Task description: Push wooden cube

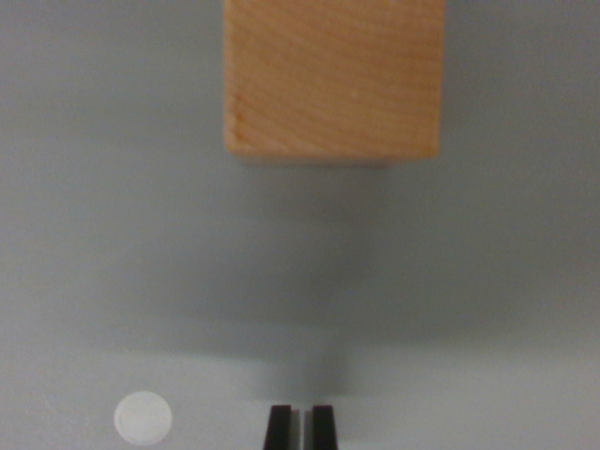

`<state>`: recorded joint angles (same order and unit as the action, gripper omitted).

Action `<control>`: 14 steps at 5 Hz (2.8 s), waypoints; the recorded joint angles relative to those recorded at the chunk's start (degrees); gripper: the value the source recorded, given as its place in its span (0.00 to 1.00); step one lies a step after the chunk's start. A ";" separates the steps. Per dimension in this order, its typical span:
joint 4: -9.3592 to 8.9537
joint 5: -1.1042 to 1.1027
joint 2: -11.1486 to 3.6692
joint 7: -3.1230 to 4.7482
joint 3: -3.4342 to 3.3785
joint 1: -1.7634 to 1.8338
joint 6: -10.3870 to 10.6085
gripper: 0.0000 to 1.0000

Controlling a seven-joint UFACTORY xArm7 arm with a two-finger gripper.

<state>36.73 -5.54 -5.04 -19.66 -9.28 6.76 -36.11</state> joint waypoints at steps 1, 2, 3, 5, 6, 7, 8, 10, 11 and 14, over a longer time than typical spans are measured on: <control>0.71 -0.05 -0.48 0.07 0.06 -0.02 -0.23 1.00; 0.71 -0.05 -0.48 0.07 0.06 -0.02 -0.23 1.00; 1.96 -0.15 -1.33 0.20 0.18 -0.05 -0.63 1.00; 3.63 -0.27 -2.48 0.36 0.33 -0.10 -1.16 1.00; 3.63 -0.27 -2.48 0.36 0.33 -0.10 -1.16 1.00; 5.68 -0.43 -3.87 0.57 0.52 -0.15 -1.82 1.00; 5.68 -0.43 -3.87 0.57 0.52 -0.15 -1.82 1.00; 8.01 -0.60 -5.46 0.80 0.73 -0.21 -2.56 1.00; 10.56 -0.79 -7.19 1.05 0.96 -0.28 -3.38 1.00; 13.09 -0.98 -8.92 1.31 1.19 -0.35 -4.19 1.00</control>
<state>49.82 -6.52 -13.96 -18.35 -8.09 6.41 -40.30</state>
